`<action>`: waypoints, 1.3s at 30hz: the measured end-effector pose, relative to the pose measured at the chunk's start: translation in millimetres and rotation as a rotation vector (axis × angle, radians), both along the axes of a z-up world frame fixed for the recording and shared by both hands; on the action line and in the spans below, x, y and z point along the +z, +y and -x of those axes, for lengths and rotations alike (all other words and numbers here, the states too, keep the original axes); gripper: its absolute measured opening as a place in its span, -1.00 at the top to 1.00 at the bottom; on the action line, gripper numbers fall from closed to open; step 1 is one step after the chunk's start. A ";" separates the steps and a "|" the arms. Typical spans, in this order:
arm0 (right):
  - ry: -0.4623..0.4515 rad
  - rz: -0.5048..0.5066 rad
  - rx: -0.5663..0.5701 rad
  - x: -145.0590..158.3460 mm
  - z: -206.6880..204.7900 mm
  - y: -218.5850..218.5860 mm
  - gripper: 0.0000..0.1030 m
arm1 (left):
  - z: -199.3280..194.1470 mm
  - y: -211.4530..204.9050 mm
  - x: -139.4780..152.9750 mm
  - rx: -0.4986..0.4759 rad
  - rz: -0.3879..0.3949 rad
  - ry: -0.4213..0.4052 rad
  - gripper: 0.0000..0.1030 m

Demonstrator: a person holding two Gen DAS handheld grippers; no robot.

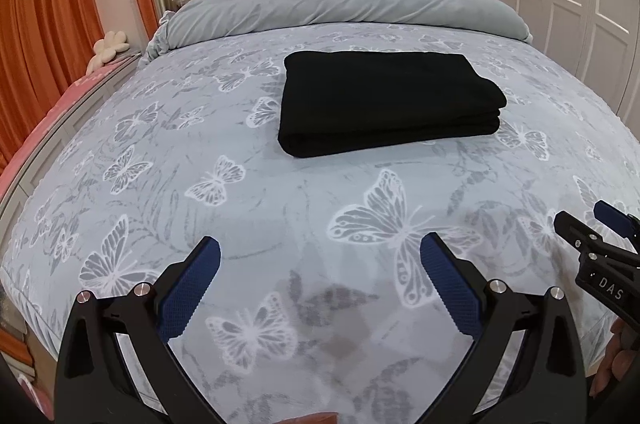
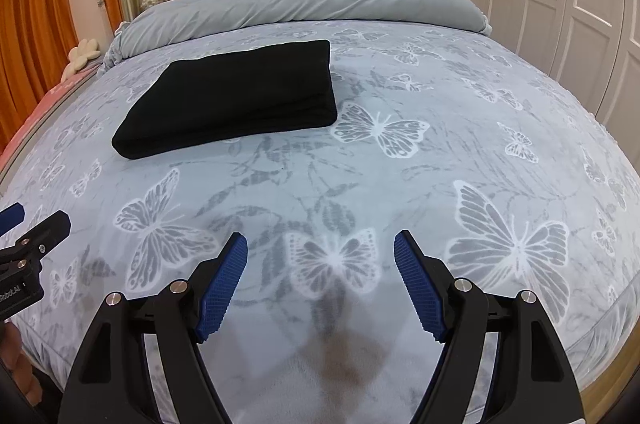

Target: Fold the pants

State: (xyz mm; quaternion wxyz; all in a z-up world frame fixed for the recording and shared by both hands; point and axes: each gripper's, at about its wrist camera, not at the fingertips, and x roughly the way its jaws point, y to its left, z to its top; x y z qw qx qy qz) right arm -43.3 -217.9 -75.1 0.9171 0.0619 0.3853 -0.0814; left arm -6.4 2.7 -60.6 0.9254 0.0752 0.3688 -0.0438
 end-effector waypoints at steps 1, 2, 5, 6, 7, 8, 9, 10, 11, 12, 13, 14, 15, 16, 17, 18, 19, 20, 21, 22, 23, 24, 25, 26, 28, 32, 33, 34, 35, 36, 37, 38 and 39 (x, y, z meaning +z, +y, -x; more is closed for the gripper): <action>0.000 0.000 0.002 -0.1 -0.1 -0.2 -0.43 | 0.0 -0.4 -0.2 -0.003 0.001 0.001 -0.91; 0.001 -0.002 0.003 -0.2 -0.5 -0.5 -0.43 | -0.1 -0.8 -0.4 -0.005 0.001 0.001 -0.91; 0.002 -0.002 0.003 -0.6 -0.5 -0.2 -0.43 | -0.4 -1.0 -0.7 -0.007 0.002 0.003 -0.91; 0.001 -0.002 0.002 -0.4 -0.1 0.0 -0.43 | -0.1 -1.1 -0.7 -0.004 0.000 0.002 -0.91; 0.001 -0.001 0.002 -0.4 0.1 0.6 -0.43 | -0.1 -1.1 -0.8 -0.006 0.003 0.004 -0.91; 0.002 0.000 0.002 -0.1 -0.2 0.7 -0.43 | 0.0 -1.2 -0.7 -0.006 0.003 0.005 -0.91; 0.002 0.000 0.004 -0.2 -0.5 0.3 -0.43 | 0.2 -1.8 -0.2 -0.007 0.003 0.004 -0.91; 0.001 0.001 0.004 -0.4 -0.1 0.4 -0.43 | -0.1 -1.7 -0.1 -0.009 0.003 0.006 -0.91; 0.002 0.000 0.005 -0.3 -0.6 0.4 -0.43 | 0.2 -2.1 0.0 -0.011 0.004 0.006 -0.91; 0.002 0.001 0.006 -0.3 -0.8 0.0 -0.43 | 0.3 -2.5 0.4 -0.012 0.005 0.006 -0.91; 0.002 0.000 0.006 -0.3 -0.9 -0.4 -0.42 | 0.5 -2.9 0.5 -0.012 0.003 0.006 -0.91; 0.002 -0.001 0.007 -0.6 -0.9 -0.3 -0.42 | 0.7 -3.1 0.5 -0.013 0.004 0.006 -0.91; 0.003 0.000 0.008 -0.7 -1.0 -0.4 -0.43 | 0.7 -3.7 0.7 -0.013 0.003 0.007 -0.91; 0.003 0.002 0.007 -0.7 -0.7 0.0 -0.43 | 0.8 -3.8 0.7 -0.012 0.002 0.006 -0.91; 0.003 0.001 0.008 -0.6 -0.8 -0.2 -0.43 | 0.9 -4.0 0.7 -0.013 0.003 0.007 -0.91; 0.003 0.000 0.008 -0.5 -0.9 -0.2 -0.42 | 0.5 -3.8 0.7 -0.014 0.004 0.008 -0.91; 0.003 0.001 0.007 -0.2 -0.8 0.3 -0.43 | 0.5 -3.9 0.8 -0.013 0.003 0.007 -0.91; 0.003 0.001 0.007 -0.5 -0.7 0.4 -0.43 | 0.2 -3.7 0.7 -0.015 0.004 0.007 -0.91; 0.002 0.000 0.006 -0.1 -0.7 0.7 -0.43 | 0.2 -4.0 0.7 -0.015 0.002 0.007 -0.91; 0.002 0.000 0.007 -0.3 -0.5 0.8 -0.43 | 0.4 -4.1 0.6 -0.013 0.002 0.006 -0.91; 0.003 0.001 0.007 -0.4 -0.6 1.0 -0.43 | 0.2 -4.1 0.6 -0.013 0.003 0.007 -0.91; 0.003 0.001 0.006 -0.3 -0.5 1.1 -0.43 | 0.2 -4.3 0.6 -0.011 0.001 0.006 -0.90; 0.003 0.000 0.005 0.0 -0.6 1.4 -0.43 | 0.4 -4.1 0.7 -0.011 0.001 0.003 -0.90; 0.003 -0.001 0.006 -0.2 -0.7 1.4 -0.43 | 0.3 -4.2 0.9 -0.011 -0.002 0.002 -0.90; 0.003 0.001 0.003 0.2 -0.4 2.2 -0.43 | -0.1 -3.9 0.9 -0.014 0.002 0.007 -0.90; 0.003 0.000 0.005 0.1 -0.6 1.9 -0.43 | 0.0 -2.9 0.5 -0.009 0.001 0.008 -0.90; 0.003 0.000 0.005 0.2 -0.6 2.0 -0.43 | 0.0 -2.8 0.3 -0.011 0.000 0.008 -0.90; 0.003 0.001 0.004 -0.1 -0.3 2.1 -0.43 | 0.0 -2.7 0.2 -0.012 -0.002 0.009 -0.90; 0.003 0.000 0.005 0.1 -0.6 2.2 -0.43 | 0.2 -1.8 -0.1 -0.013 0.000 0.011 -0.90; 0.003 0.000 0.004 0.3 -0.4 2.6 -0.43 | 0.5 -1.8 -0.1 -0.010 0.002 0.009 -0.90; 0.003 0.001 0.004 0.0 -0.2 2.9 -0.43 | 0.2 -2.6 0.2 -0.007 0.003 0.007 -0.89; 0.004 0.000 0.004 0.3 -0.4 3.1 -0.43 | 0.2 -0.4 0.0 -0.005 0.018 0.010 -0.89; 0.004 0.000 0.007 -0.2 -0.6 2.8 -0.43 | -0.8 1.0 -0.6 -0.003 0.026 0.016 -0.89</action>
